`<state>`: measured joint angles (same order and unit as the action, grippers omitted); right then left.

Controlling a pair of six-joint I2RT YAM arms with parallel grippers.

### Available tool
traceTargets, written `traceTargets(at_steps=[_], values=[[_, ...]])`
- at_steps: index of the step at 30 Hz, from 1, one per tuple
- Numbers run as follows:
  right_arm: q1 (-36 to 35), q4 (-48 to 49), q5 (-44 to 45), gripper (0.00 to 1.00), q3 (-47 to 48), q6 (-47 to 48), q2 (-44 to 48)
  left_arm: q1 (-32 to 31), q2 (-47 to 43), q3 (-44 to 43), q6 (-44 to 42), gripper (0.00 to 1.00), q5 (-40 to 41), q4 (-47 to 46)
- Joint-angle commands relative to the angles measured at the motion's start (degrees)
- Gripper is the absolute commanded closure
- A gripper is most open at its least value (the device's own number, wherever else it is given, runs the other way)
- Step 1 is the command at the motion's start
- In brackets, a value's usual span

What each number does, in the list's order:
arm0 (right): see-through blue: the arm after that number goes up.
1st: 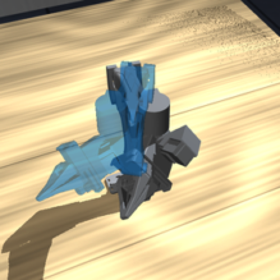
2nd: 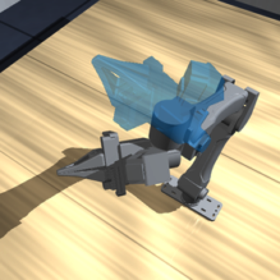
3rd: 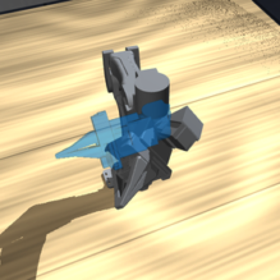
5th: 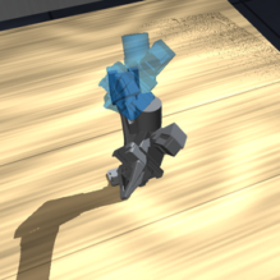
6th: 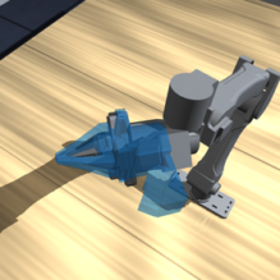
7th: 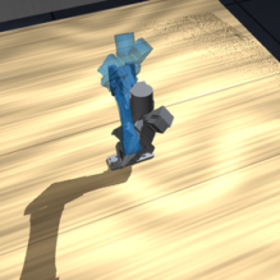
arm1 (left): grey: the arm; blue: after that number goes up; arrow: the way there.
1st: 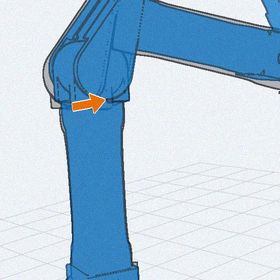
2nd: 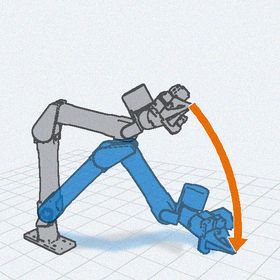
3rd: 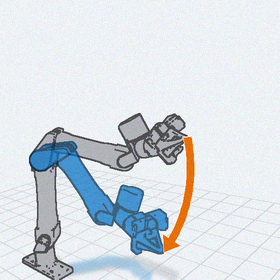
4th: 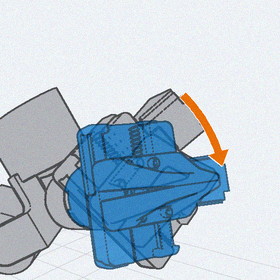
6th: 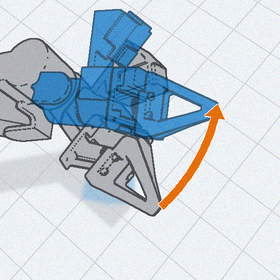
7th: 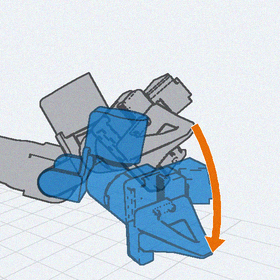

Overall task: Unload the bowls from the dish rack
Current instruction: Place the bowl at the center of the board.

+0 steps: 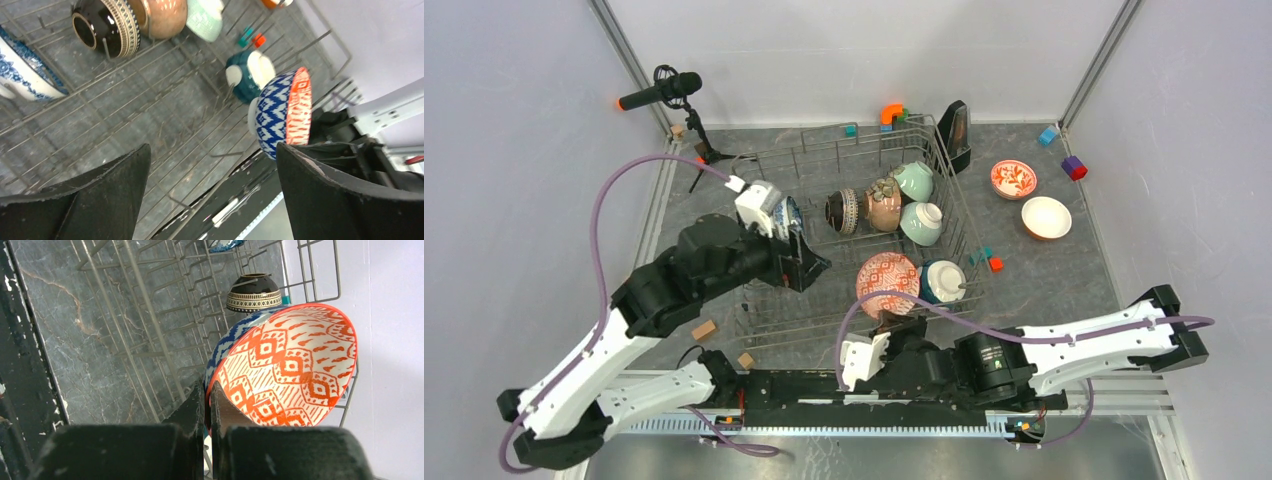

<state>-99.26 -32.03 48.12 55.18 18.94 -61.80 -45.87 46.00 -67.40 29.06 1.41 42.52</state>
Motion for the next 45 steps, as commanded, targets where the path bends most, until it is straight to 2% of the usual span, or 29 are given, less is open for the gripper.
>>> traceTargets(at_steps=[1,8,16,22,33,45], values=[[-1.4,2.1,2.3,1.0,-0.5,2.0,-0.5,-7.4,2.8,-4.0,-5.2,0.0,11.0,5.2],[-2.6,1.0,0.8,1.0,-0.6,2.4,-4.0,-17.4,9.5,-8.0,-7.7,0.0,17.1,8.3],[-2.9,3.6,-0.7,1.0,-0.7,4.9,-6.1,-20.3,14.5,-12.3,-11.4,0.02,18.2,13.8],[-2.8,4.4,-1.2,1.0,2.1,6.9,-8.2,-22.1,20.3,-16.4,-11.7,0.11,21.1,20.5],[-1.9,2.0,-3.4,1.0,8.0,7.6,-13.1,-26.0,27.5,-16.3,-11.2,0.39,25.7,26.1],[-1.4,1.5,-3.9,1.0,9.3,7.5,-13.2,-26.0,28.9,-15.8,-11.0,0.8,26.0,26.0]])
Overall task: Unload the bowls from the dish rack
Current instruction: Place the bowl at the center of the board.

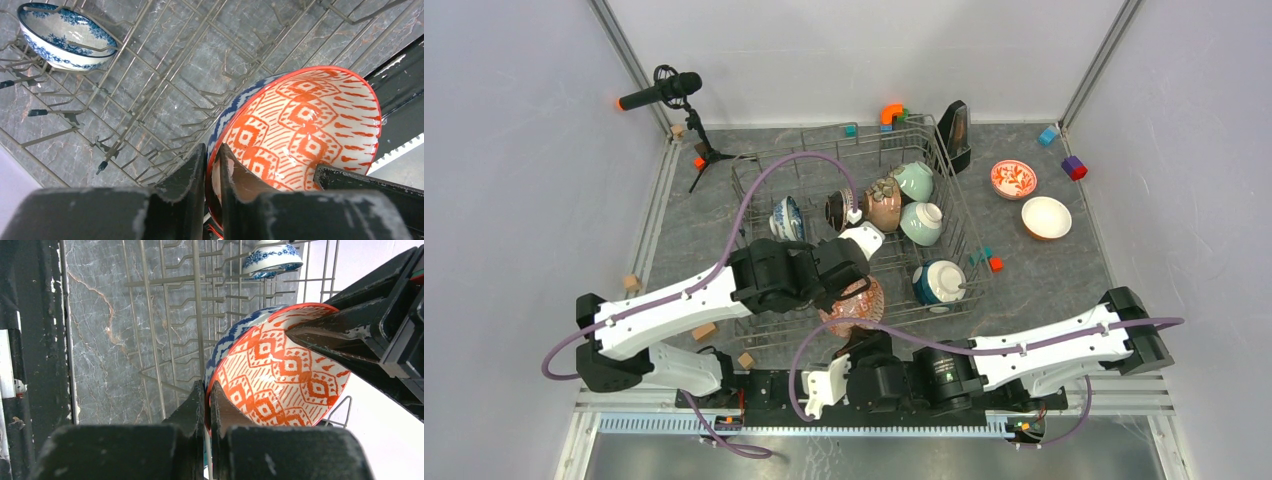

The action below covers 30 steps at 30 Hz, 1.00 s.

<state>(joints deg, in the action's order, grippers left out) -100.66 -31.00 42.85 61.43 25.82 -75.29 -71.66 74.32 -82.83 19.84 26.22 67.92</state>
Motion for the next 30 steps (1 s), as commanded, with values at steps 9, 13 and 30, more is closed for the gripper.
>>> traceTargets(at_steps=[9,13,30], values=[[0.1,0.4,2.1,0.97,2.0,-1.3,0.5,-0.2,-0.6,0.3,-0.5,0.98,-1.2,-1.6],[0.0,0.2,1.5,0.72,2.0,-2.7,0.5,-0.2,-1.6,0.7,0.4,0.98,-1.7,-2.7],[-1.2,6.3,2.3,0.02,15.7,-19.2,5.7,5.9,-12.7,5.0,10.3,0.98,6.2,-8.3]])
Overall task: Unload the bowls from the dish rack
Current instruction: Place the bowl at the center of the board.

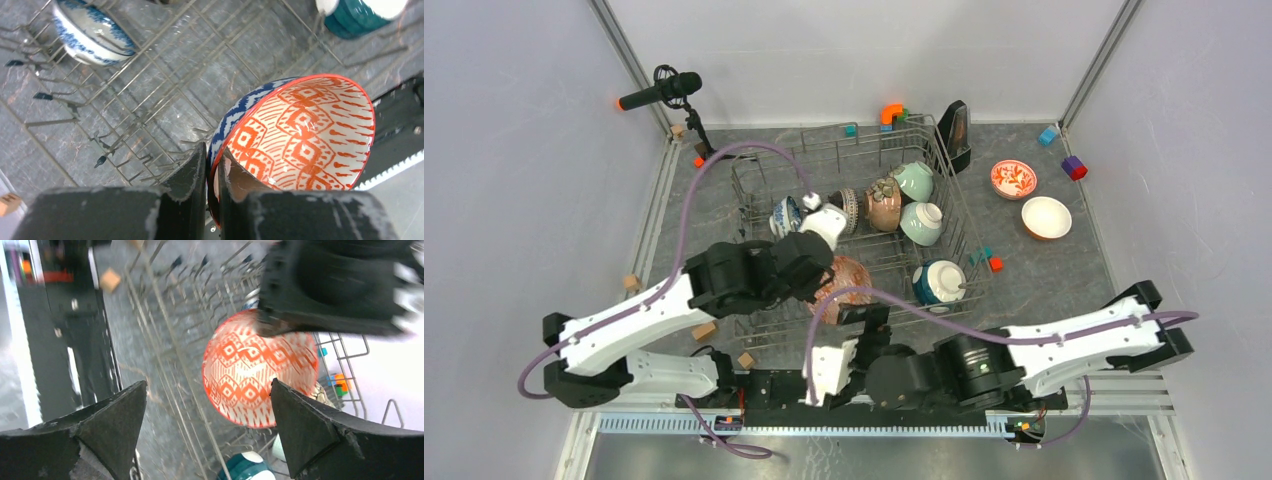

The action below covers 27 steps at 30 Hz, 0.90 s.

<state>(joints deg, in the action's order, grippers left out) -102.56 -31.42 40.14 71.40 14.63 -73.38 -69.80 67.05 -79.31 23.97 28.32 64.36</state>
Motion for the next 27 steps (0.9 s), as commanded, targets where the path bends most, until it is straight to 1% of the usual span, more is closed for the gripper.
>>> traceTargets(at_steps=[1,4,6,9,13,15,18,21,27], values=[[2.0,6.4,6.4,0.02,7.9,-9.7,3.1,5.5,-6.8,2.5,7.3,0.98,4.1,-5.5],[9.2,2.6,6.2,0.02,14.5,-17.6,-0.2,8.8,-10.4,5.5,11.0,0.98,5.1,-6.5],[15.9,2.5,2.2,0.02,16.0,-22.4,-0.7,9.9,-12.7,7.0,14.1,0.98,6.5,-6.3],[24.7,6.5,-5.7,0.07,12.9,-27.4,0.9,10.5,-16.2,8.9,19.1,0.98,8.9,-5.1],[31.4,10.3,-15.2,0.18,8.5,-33.1,1.7,10.5,-20.6,11.6,28.5,0.98,10.9,-3.9],[33.3,12.0,-19.2,0.22,6.4,-35.2,1.3,10.5,-22.5,12.9,33.3,0.98,11.0,-3.8],[34.7,14.1,-22.8,0.25,3.8,-37.5,0.5,10.5,-23.5,14.2,38.6,0.98,10.4,-3.8],[35.2,16.9,-24.4,0.26,1.2,-38.9,0.8,10.5,-22.3,14.3,41.2,0.98,10.6,-2.5],[35.2,18.1,-24.9,0.26,-0.1,-39.7,0.3,10.5,-19.7,14.2,43.4,0.98,10.7,-1.2]])
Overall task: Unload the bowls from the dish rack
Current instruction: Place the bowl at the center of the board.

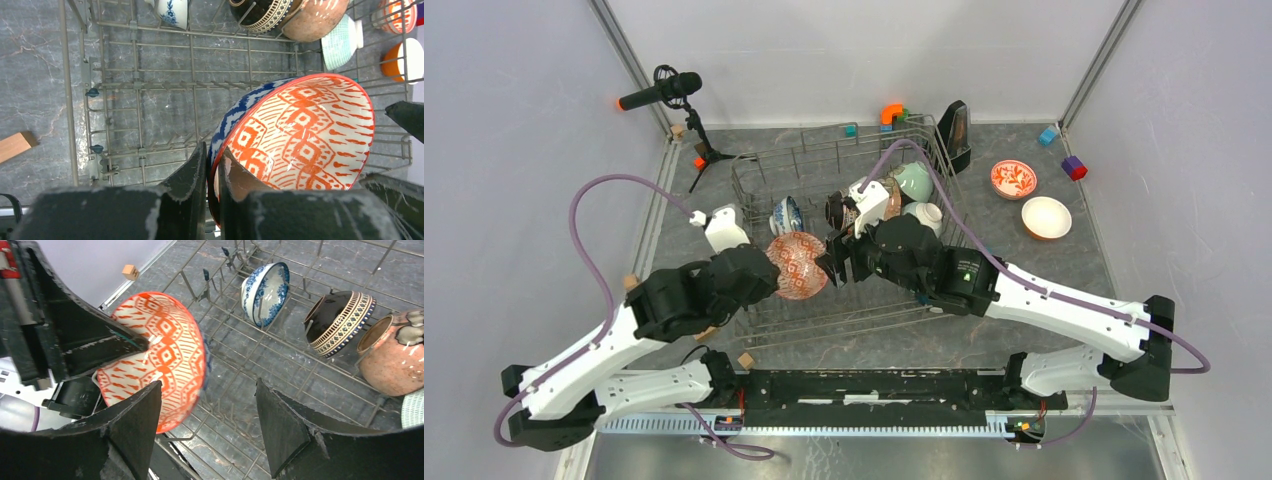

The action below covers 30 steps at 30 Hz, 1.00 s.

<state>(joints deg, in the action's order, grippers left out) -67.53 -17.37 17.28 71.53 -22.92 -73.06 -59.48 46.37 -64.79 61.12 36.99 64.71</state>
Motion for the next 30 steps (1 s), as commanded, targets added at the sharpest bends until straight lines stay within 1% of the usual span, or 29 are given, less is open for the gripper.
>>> traceTargets(at_steps=[1,5,7,9,11,16,30], values=[[0.2,4.2,-1.9,0.26,-0.4,-2.2,0.0,0.2,1.2,-0.1,6.4,0.98,2.1,-1.6],[0.3,2.8,-0.9,0.29,0.3,-1.6,-1.4,0.2,1.5,0.3,6.7,0.98,1.3,-2.1],[0.6,2.1,-0.6,0.35,0.5,-1.5,-2.4,0.2,1.5,0.3,6.8,0.98,1.2,-2.3],[1.0,2.0,-0.4,0.45,0.4,-1.6,-3.0,0.2,1.3,0.1,7.0,0.98,1.3,-2.3],[1.2,2.2,0.1,0.51,0.3,-1.7,-3.4,0.2,1.3,0.2,7.3,0.98,1.4,-2.3],[1.5,2.3,-0.1,0.56,0.9,-1.9,-4.7,0.2,1.6,0.4,7.5,0.98,1.3,-2.3],[3.3,0.3,-1.2,0.76,2.3,-1.5,-8.3,0.2,3.4,1.7,8.3,0.98,0.3,-4.6]])
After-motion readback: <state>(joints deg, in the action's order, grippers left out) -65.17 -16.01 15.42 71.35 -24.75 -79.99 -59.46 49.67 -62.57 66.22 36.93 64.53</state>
